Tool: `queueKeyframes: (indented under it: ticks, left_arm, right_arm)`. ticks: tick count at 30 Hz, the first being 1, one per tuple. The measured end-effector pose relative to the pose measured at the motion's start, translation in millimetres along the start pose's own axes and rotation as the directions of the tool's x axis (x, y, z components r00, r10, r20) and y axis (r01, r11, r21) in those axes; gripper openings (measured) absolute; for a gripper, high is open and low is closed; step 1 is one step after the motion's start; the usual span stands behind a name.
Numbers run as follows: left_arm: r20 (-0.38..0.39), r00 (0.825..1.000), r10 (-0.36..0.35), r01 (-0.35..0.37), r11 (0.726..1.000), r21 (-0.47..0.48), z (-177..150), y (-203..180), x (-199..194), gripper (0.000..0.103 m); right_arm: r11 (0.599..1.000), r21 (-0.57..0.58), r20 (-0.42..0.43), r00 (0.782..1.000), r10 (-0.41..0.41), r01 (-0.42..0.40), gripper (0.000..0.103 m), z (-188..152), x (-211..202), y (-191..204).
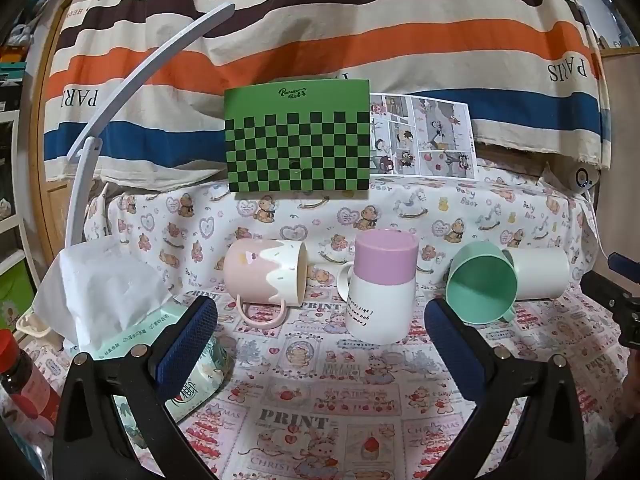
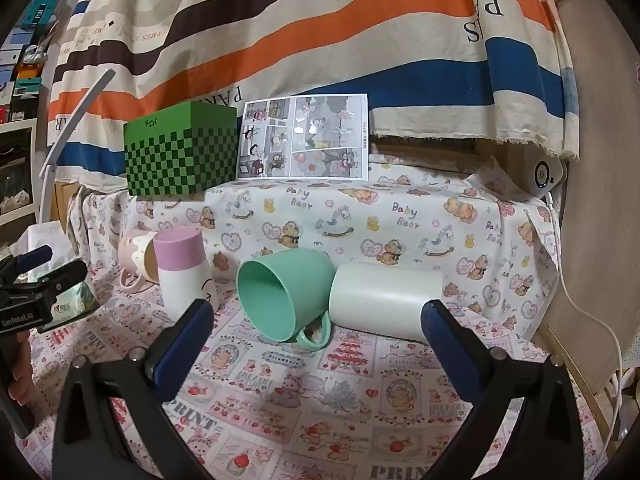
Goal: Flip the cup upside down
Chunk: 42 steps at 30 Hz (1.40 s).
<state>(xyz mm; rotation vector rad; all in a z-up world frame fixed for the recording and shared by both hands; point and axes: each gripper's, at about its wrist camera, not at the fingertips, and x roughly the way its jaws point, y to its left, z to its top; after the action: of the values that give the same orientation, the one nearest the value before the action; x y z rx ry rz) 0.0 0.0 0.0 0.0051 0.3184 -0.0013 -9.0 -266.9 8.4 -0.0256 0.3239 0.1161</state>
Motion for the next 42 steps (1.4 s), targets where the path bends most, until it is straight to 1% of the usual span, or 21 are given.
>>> queueKeyframes:
  ticks: [6,7,42]
  left_arm:
    - [-0.001,1.000,0.007,-0.007,1.000,-0.013,0.0,4.6,0.8,0.103]
    - [-0.007,1.000,0.014,-0.014,1.000,0.001,0.4,2.0,2.2,0.103]
    - [0.001,1.000,0.013,-0.013,1.000,0.008,0.6,-1.6,-0.3,0.103]
  right_arm:
    - [1.000,0.000,-0.002,1.000,0.000,0.000,0.103,-0.1,0.5,0.1]
    - [1.000,0.000,-0.002,1.000,0.000,0.000,0.103,-0.1,0.6,0.2]
    - [1.000,-0.001,-0.019,1.000,0.008,-0.008,0.103,0.0,3.4,0.2]
